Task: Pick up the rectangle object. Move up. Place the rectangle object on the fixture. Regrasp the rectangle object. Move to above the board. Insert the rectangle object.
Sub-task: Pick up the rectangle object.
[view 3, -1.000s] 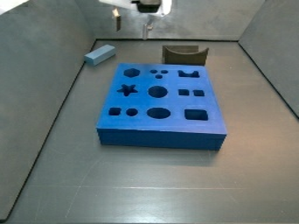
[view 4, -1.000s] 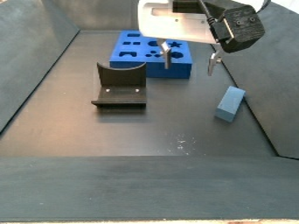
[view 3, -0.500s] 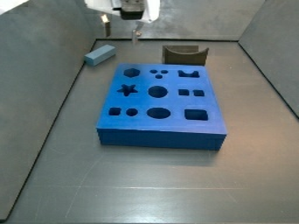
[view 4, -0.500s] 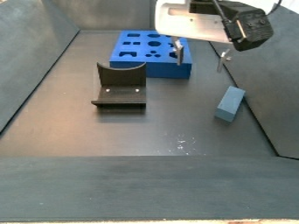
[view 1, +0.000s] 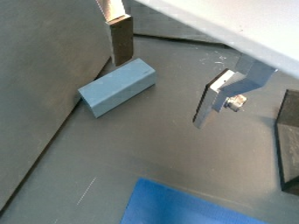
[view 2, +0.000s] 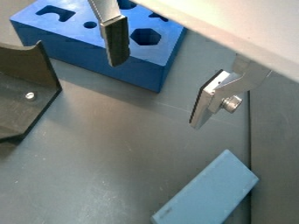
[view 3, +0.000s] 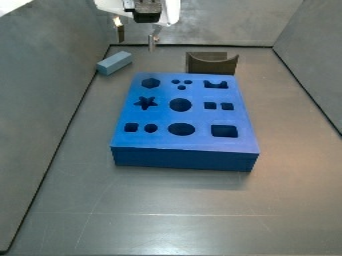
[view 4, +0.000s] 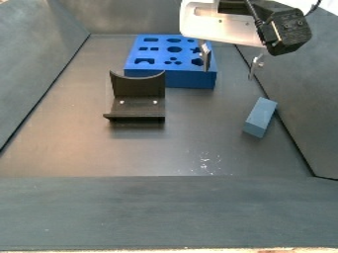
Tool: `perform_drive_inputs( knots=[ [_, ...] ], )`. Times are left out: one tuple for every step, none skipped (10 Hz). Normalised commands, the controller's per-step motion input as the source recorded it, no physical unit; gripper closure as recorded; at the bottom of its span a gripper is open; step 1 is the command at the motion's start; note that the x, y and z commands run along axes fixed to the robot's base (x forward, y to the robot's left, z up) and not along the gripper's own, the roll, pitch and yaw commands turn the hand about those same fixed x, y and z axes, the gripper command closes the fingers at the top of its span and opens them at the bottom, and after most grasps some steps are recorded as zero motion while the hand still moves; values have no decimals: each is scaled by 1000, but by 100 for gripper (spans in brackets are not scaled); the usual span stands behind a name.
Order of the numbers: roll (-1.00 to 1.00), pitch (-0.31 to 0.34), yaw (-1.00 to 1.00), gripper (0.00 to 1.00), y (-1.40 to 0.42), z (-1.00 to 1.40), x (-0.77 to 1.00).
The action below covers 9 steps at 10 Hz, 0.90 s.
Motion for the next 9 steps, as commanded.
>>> perform_drive_inputs(
  knots=[
    [0, 69, 0, 0, 0, -29, 0],
    [0, 43, -31, 0, 0, 0, 66],
    [-91, 86, -77, 0, 0, -34, 71],
    [-317, 231, -111, 0, 0, -71, 171],
    [-463, 249, -94, 0, -91, -137, 140],
    [-500, 191, -63, 0, -117, -140, 14],
    [-394, 149, 0, 0, -194, -171, 0],
    [-429, 211, 0, 0, -194, -231, -77],
    [-337, 120, 49, 0, -191, -203, -229]
  ],
)
